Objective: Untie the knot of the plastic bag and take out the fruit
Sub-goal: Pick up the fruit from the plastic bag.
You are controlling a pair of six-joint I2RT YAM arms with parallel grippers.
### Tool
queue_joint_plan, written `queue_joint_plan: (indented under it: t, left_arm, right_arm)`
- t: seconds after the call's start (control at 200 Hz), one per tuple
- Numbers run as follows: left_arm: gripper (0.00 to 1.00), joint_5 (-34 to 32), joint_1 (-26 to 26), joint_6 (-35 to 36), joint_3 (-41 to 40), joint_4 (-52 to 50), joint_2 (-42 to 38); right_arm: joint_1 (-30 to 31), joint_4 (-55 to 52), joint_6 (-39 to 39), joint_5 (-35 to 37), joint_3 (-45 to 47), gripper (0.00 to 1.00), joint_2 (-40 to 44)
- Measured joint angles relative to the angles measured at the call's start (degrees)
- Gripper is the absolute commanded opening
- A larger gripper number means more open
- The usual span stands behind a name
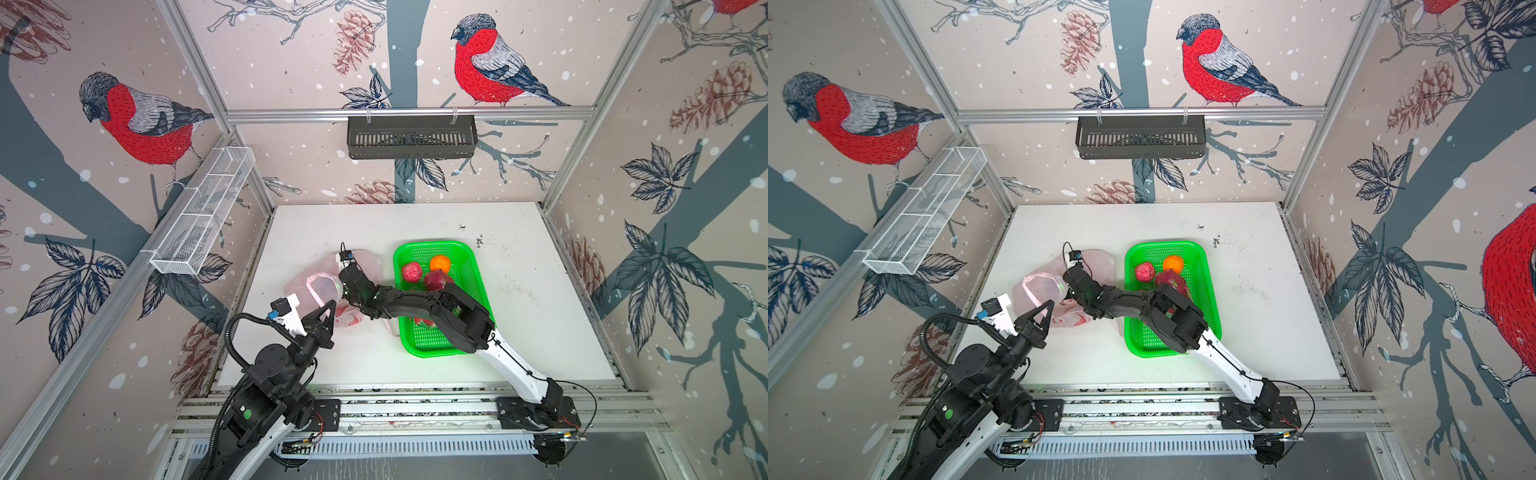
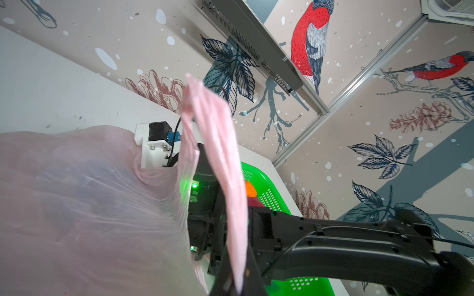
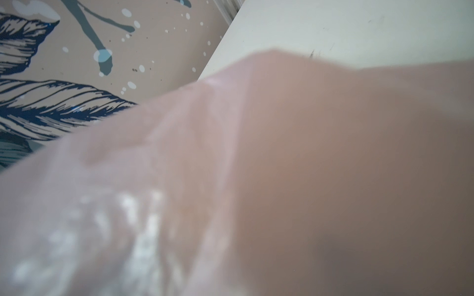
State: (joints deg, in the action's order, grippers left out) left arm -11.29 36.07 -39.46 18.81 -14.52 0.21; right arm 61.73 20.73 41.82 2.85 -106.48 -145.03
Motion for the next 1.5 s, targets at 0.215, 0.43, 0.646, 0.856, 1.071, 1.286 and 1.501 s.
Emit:
queue_joint_plan:
  t: [0.215,0.43,0.646,0.856,1.071,1.286,1.501]
  left_arm:
    - [0.0,-1.9,0.0,0.04,-1.25,0.04,0.0]
    - [0.0,-2.73,0.0,0.02,-1.53,0.04,-0.02]
    - [0.0,-3.65,0.0,-0.07,-1.53,0.02,-0.02]
    - [0.0,-5.01,0.0,-0.7,-1.29,-1.18,-0.02]
    - [0.0,-9.94,0.0,-1.33,-1.33,-3.89,-0.02]
    - [0.0,-17.44,0.0,-4.28,-2.01,-8.7,-0.02]
    - [0.0,-24.33,0.0,-5.49,-2.95,-10.25,-0.02]
  right_arm:
    - [1.38,-4.33,-3.45,-1.42,-2.12,0.99,-0.22]
    - [1.53,-6.19,-5.14,-1.03,-2.91,0.93,-1.51]
    - [0.92,-5.62,-4.85,-0.83,-2.56,0.78,-1.77]
    - [0.81,-3.78,-4.48,-0.17,-0.07,0.57,-0.72]
    - [0.46,-4.44,-4.48,0.76,2.69,0.35,1.55]
    - [0.48,-5.99,-5.99,2.14,6.54,0.24,4.81]
    - [0.55,-6.86,-7.34,2.67,10.34,0.19,8.13]
